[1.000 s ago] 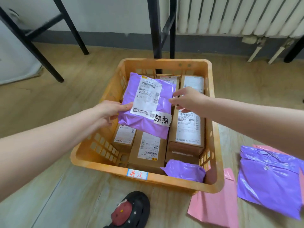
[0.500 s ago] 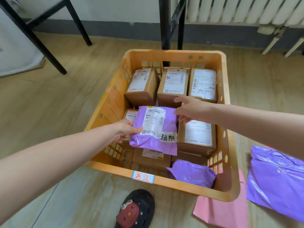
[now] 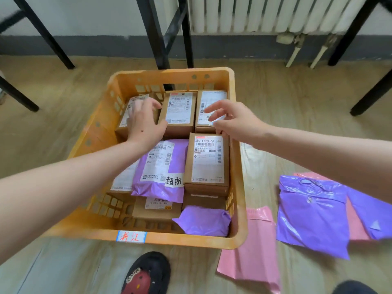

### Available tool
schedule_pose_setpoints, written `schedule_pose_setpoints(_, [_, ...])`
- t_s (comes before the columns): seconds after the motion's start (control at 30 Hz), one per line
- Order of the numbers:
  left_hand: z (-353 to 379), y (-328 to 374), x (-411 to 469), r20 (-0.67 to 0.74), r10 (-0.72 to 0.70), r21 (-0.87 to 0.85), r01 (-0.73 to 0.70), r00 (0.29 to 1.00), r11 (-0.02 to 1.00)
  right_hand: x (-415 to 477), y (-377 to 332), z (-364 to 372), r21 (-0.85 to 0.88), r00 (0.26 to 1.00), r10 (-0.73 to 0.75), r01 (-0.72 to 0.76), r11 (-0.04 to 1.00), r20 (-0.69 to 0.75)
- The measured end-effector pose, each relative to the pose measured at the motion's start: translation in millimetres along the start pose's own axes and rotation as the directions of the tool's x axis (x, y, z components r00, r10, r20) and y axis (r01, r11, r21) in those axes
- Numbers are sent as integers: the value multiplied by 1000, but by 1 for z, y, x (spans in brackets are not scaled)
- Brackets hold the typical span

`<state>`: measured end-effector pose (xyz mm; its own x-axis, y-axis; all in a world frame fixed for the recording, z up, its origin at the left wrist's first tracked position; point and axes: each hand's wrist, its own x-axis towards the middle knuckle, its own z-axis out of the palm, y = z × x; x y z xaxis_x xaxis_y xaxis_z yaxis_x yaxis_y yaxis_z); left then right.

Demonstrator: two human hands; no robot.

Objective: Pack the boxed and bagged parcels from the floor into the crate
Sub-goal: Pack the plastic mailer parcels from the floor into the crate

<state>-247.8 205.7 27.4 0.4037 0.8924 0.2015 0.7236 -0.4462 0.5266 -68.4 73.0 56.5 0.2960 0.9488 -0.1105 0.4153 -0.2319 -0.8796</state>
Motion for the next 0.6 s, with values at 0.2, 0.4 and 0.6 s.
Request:
schedule_pose_setpoints(0.2, [29,129,-19,-26,486,-103,-486,874,868,-49,36,-53,-20,986,12,-15,1000,-168])
schedule_pose_setpoints(0.4, [87,208,-79,213,646,-156,-627,733,763,-104,98,-112,-93,938,176,-212,973,-299])
schedule_pose_setpoints(0.6, [134,227,-115,633,446,-47,-543,633,838,-161,163,-155,-189,872,412,-466,865,-263])
